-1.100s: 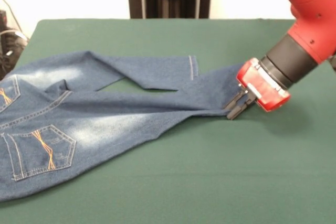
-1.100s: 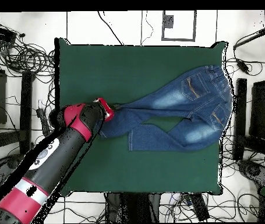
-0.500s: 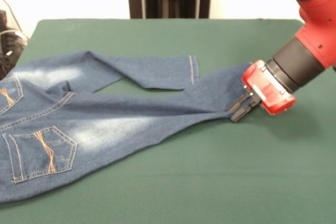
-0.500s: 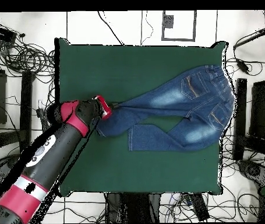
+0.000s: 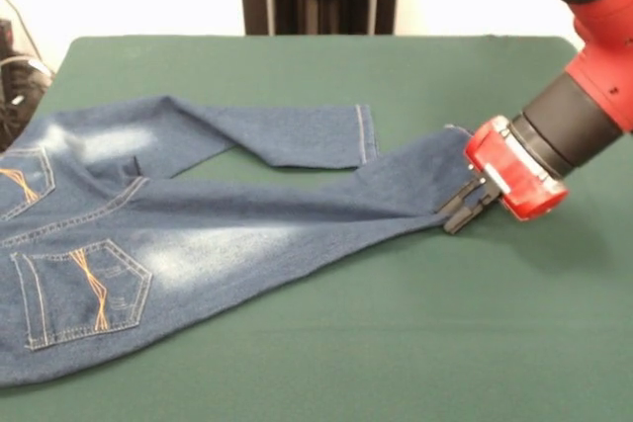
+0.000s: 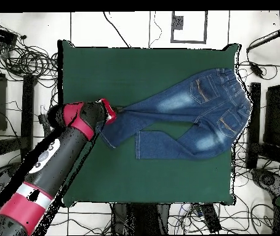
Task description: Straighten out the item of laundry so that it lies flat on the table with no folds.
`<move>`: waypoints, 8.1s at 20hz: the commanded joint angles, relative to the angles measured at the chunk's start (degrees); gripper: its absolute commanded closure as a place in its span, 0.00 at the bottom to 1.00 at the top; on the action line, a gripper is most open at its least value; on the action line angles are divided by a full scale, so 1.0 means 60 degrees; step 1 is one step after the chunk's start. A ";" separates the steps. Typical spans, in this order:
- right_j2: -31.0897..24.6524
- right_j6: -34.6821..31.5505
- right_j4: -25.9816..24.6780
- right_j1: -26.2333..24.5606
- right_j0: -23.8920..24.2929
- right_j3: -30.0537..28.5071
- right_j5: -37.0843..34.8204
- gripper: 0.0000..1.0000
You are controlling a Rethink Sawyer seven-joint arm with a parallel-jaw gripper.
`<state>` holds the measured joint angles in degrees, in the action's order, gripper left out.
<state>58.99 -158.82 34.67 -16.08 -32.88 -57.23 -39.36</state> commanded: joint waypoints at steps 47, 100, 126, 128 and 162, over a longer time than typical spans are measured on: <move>-0.4975 -0.0484 -0.2322 0.4574 0.1341 -0.4374 0.1586 0.00; -0.3572 -0.1520 -0.2905 0.2713 0.1352 -0.4537 0.0147 0.00; -0.5698 -0.2726 -0.0609 0.2301 0.1530 -0.5595 0.6313 0.00; -0.5945 -0.2463 -0.0633 0.2325 0.1607 -0.5568 0.6438 0.00; -0.5335 -0.1672 -0.0707 0.2301 0.0571 -0.4580 0.3371 1.00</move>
<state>36.36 -158.85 26.16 3.75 -23.96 -91.38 -6.81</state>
